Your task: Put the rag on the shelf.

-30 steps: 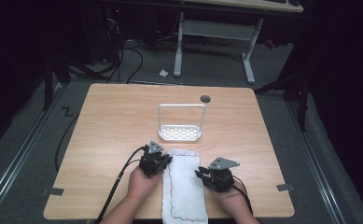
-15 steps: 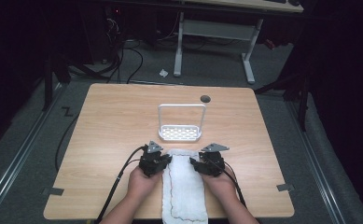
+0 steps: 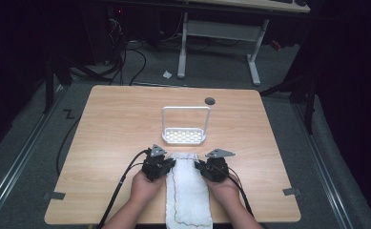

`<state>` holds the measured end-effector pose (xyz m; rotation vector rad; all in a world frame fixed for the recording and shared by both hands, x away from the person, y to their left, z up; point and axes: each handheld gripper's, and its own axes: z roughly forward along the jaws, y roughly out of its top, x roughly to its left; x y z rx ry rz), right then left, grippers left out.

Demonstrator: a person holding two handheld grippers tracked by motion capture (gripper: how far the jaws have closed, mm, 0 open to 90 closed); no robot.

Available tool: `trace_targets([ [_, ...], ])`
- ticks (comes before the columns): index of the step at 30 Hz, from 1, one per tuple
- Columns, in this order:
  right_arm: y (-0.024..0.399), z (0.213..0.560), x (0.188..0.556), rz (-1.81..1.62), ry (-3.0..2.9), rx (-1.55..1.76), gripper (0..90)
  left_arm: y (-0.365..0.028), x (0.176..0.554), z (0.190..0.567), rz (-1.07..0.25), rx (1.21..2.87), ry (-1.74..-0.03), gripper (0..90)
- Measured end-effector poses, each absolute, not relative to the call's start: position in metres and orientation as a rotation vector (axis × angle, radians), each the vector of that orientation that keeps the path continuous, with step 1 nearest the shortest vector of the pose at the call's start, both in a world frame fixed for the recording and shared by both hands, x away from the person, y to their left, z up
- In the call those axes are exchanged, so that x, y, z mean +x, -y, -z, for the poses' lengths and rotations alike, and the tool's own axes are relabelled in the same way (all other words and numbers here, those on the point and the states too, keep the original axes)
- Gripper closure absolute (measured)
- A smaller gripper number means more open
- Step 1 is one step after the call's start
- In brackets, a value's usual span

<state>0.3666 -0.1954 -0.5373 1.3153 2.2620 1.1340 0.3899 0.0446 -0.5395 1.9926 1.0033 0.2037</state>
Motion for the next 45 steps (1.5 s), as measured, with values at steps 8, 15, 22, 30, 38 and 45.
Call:
trace_targets([
  [8,0.194,0.527,0.361,-1.154,-2.211,1.259,84.8,-0.051,0.386,0.530,-0.184,1.892,-1.004,82.5],
  [15,0.202,0.510,0.351,-1.249,-2.138,1.234,84.7,-0.050,0.378,0.514,-0.217,1.832,-0.965,82.6],
  [22,0.203,0.493,0.345,-1.280,-2.085,1.172,84.7,-0.051,0.374,0.496,-0.252,1.782,-0.931,82.6],
  [30,0.204,0.477,0.343,-1.321,-2.042,1.132,84.8,-0.053,0.371,0.478,-0.267,1.740,-0.889,82.7],
  [38,0.206,0.453,0.345,-1.339,-1.987,1.105,84.8,-0.053,0.373,0.456,-0.316,1.700,-0.850,82.7],
  [45,0.202,0.426,0.350,-1.364,-1.940,1.060,84.8,-0.055,0.376,0.429,-0.367,1.657,-0.814,82.8],
])
